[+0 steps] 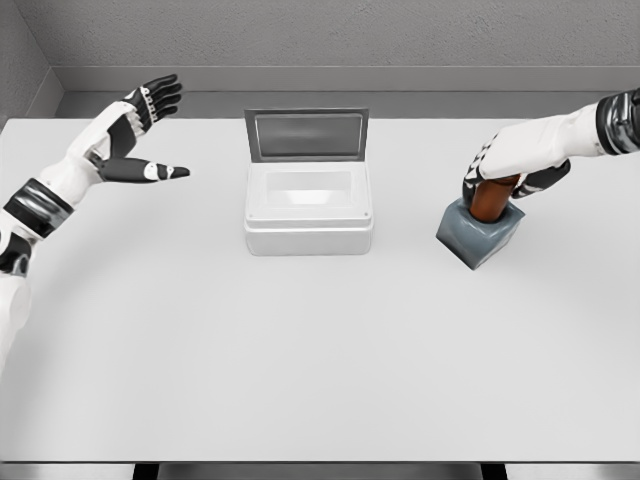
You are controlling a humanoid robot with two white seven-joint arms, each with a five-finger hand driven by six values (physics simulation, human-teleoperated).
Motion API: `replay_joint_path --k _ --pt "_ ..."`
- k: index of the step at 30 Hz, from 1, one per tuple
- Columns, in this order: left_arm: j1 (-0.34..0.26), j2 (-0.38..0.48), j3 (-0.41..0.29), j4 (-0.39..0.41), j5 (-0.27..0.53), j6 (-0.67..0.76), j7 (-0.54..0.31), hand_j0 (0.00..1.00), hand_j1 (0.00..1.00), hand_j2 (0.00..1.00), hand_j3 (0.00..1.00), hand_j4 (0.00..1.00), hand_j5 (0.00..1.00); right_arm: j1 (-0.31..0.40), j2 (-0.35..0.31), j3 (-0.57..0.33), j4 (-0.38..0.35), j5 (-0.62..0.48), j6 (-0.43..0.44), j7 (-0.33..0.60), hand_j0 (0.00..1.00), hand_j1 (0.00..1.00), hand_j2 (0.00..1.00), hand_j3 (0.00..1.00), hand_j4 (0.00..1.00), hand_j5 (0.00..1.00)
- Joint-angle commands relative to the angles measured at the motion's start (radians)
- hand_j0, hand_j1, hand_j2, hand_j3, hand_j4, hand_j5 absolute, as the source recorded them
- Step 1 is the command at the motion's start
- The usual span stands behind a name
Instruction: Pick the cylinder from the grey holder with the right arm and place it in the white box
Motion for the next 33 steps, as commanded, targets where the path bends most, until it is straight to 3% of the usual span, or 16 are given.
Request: replay_joint_path --k 1,11,12,14,17,22,26,29,33 --pt "-0.002 0.008 -0.001 0.0 0.003 0.001 0.0 1.0 1.0 1.0 1.0 1.0 1.0 0.0 0.001 0.005 0.0 -0.003 0.0 0.0 0.58 0.58 0.58 0.58 0.58 0.58" --pt "-0.008 0.005 -0.006 0.009 -0.007 0.004 0.0 1.0 1.0 1.0 1.0 1.0 1.0 -0.008 0.001 0.006 -0.006 -0.003 0.0 0.0 0.56 0.56 0.56 0.56 0.56 0.56" --pt "-0.008 -0.003 -0.006 0.007 -0.007 0.004 0.0 0.79 0.79 0.79 0.79 0.79 0.79 -0.008 -0.003 0.008 -0.008 -0.003 0.0 0.0 0.56 0.56 0.56 0.56 0.56 0.56" --pt "-0.014 -0.009 -0.006 0.019 -0.007 0.002 0.0 0.7 0.7 0.7 0.7 0.7 0.7 -0.011 -0.007 0.009 -0.008 -0.003 0.0 0.0 0.56 0.56 0.56 0.56 0.56 0.56" --pt "-0.072 -0.027 -0.01 0.115 -0.008 0.001 0.0 0.59 0.59 0.59 0.59 0.59 0.59 -0.023 -0.008 0.009 -0.009 -0.003 0.0 0.0 0.55 0.55 0.55 0.55 0.55 0.55" --pt "-0.147 -0.087 -0.024 0.228 -0.05 0.002 0.0 0.61 0.61 0.61 0.61 0.61 0.61 -0.044 -0.007 0.009 -0.011 -0.002 0.0 0.0 0.55 0.55 0.55 0.55 0.55 0.55" --pt "-0.167 -0.116 -0.022 0.247 -0.08 0.002 0.0 0.61 0.61 0.61 0.61 0.61 0.61 -0.061 -0.005 0.008 -0.017 -0.002 0.0 0.0 0.55 0.55 0.55 0.55 0.55 0.55" --pt "-0.216 -0.138 -0.025 0.308 -0.089 0.002 0.0 0.61 0.61 0.61 0.61 0.61 0.61 -0.078 0.004 0.008 -0.02 -0.002 0.0 0.0 0.54 0.54 0.54 0.54 0.54 0.54" --pt "-0.239 -0.153 -0.025 0.348 -0.096 0.002 0.0 0.61 0.61 0.61 0.61 0.61 0.61 -0.08 0.006 0.006 -0.022 -0.002 0.0 0.0 0.53 0.53 0.53 0.53 0.53 0.53"
